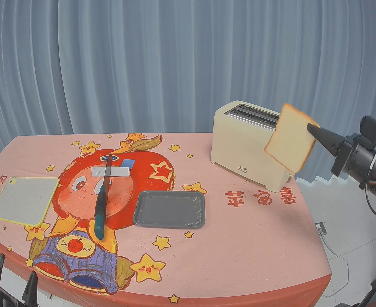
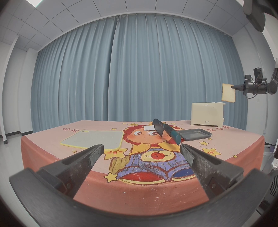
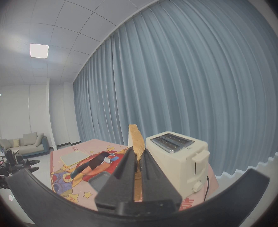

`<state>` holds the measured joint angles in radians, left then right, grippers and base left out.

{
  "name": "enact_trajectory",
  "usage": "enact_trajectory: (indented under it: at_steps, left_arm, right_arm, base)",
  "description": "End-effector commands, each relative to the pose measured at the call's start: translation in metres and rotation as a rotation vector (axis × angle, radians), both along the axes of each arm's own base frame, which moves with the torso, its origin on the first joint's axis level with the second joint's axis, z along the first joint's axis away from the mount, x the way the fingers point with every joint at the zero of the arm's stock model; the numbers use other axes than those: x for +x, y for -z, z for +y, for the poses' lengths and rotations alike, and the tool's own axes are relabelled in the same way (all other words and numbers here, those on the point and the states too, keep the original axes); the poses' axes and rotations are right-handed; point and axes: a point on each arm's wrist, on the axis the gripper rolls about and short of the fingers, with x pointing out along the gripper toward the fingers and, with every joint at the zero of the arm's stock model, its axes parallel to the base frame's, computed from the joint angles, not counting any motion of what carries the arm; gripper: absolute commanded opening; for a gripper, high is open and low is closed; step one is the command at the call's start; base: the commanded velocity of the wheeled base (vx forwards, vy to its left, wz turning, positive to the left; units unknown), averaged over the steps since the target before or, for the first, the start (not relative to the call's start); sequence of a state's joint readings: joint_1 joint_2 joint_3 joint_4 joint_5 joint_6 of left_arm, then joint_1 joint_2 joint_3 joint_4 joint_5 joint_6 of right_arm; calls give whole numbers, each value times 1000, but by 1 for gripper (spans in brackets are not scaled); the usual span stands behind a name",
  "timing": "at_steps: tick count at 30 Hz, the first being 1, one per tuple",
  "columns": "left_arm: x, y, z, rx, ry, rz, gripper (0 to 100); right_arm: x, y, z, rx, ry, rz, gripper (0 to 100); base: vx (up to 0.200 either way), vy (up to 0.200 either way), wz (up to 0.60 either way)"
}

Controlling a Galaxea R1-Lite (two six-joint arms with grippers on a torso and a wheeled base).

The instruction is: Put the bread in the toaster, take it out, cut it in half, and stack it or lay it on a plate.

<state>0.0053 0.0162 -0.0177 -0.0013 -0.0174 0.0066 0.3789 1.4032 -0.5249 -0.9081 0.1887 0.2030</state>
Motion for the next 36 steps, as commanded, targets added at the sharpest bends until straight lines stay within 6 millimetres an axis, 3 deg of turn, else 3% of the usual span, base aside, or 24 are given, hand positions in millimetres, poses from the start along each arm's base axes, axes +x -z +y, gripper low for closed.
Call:
enact_trajectory:
  at_steps: [1, 16, 25, 36]
  left_arm:
    - [0, 5, 0, 1, 0, 3, 100]
    - [0, 5, 0, 0, -1, 4, 100]
    - [0, 5, 0, -2, -1, 3, 100]
    - [0, 5, 0, 0, -1, 3, 100]
  right_arm:
    - [-16, 8, -6, -8, -3, 15, 0]
    - [-27, -4, -8, 2, -13, -46, 0]
    - [-27, -1, -7, -15, -16, -41, 0]
    - [-28, 2, -8, -23, -16, -34, 0]
  base:
    - [0, 0, 0]
    - [0, 0, 0]
    - [0, 0, 0]
    - [-164, 0, 0]
